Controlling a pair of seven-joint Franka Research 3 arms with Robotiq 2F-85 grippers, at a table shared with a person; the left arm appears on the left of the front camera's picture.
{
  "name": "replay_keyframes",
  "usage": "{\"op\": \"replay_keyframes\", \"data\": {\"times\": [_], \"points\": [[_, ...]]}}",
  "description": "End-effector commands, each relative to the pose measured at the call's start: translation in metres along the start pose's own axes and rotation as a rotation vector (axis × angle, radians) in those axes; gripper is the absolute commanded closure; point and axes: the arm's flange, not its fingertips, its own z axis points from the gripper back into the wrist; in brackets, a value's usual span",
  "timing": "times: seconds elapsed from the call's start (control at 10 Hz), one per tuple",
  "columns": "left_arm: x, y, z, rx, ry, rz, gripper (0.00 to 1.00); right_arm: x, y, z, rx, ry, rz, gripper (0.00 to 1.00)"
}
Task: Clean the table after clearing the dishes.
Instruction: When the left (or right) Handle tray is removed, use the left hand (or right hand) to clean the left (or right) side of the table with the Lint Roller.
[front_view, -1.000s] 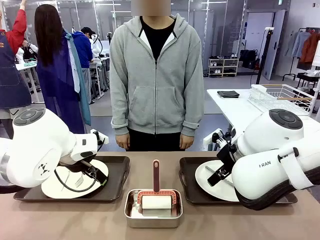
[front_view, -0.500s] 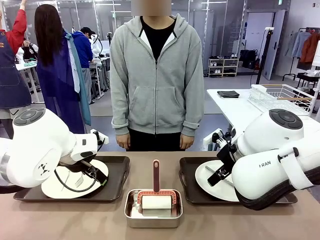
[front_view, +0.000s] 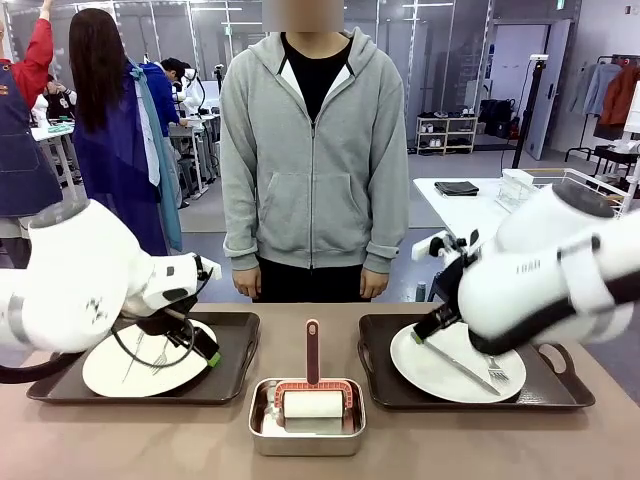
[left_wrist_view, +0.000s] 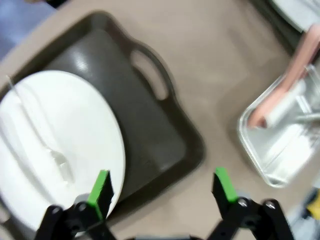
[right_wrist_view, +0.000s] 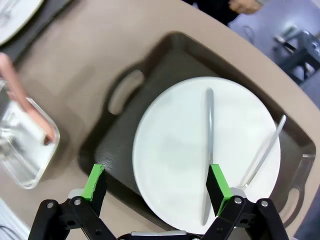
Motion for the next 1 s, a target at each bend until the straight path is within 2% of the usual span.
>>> {"op": "replay_keyframes", "data": {"times": [0.0, 0.1, 0.3, 0.4, 0.5, 0.6, 0.8, 0.9], "points": [[0.006, 0.05, 0.039, -0.243, 0.023, 0.106, 0.0, 0.007, -0.042, 0.022, 0.211, -0.035, -0.105, 0.0], [0.001, 0.072, 0.053, -0.419, 0.025, 0.175, 0.0, 0.001, -0.057, 0.031, 0.348, -0.054, -0.207, 0.0], [-0.009, 0.097, 0.062, -0.648, -0.043, 0.249, 0.0, -0.008, -0.074, 0.04, 0.56, -0.086, -0.303, 0.0], [-0.015, 0.109, 0.06, -0.862, -0.112, 0.318, 0.0, -0.011, -0.087, 0.042, 0.705, -0.137, -0.379, 0.0], [-0.027, 0.126, 0.053, -1.004, -0.209, 0.393, 0.0, -0.016, -0.1, 0.044, 0.814, -0.178, -0.455, 0.0], [-0.042, 0.136, 0.049, -1.054, -0.263, 0.426, 0.0, -0.023, -0.11, 0.046, 0.854, -0.209, -0.509, 0.0], [-0.055, 0.15, 0.044, -1.072, -0.321, 0.49, 0.0, -0.027, -0.119, 0.045, 0.876, -0.21, -0.556, 0.0], [-0.055, 0.136, 0.055, -1.059, -0.274, 0.423, 0.0, -0.034, -0.112, 0.055, 0.879, -0.219, -0.513, 0.0]]}}
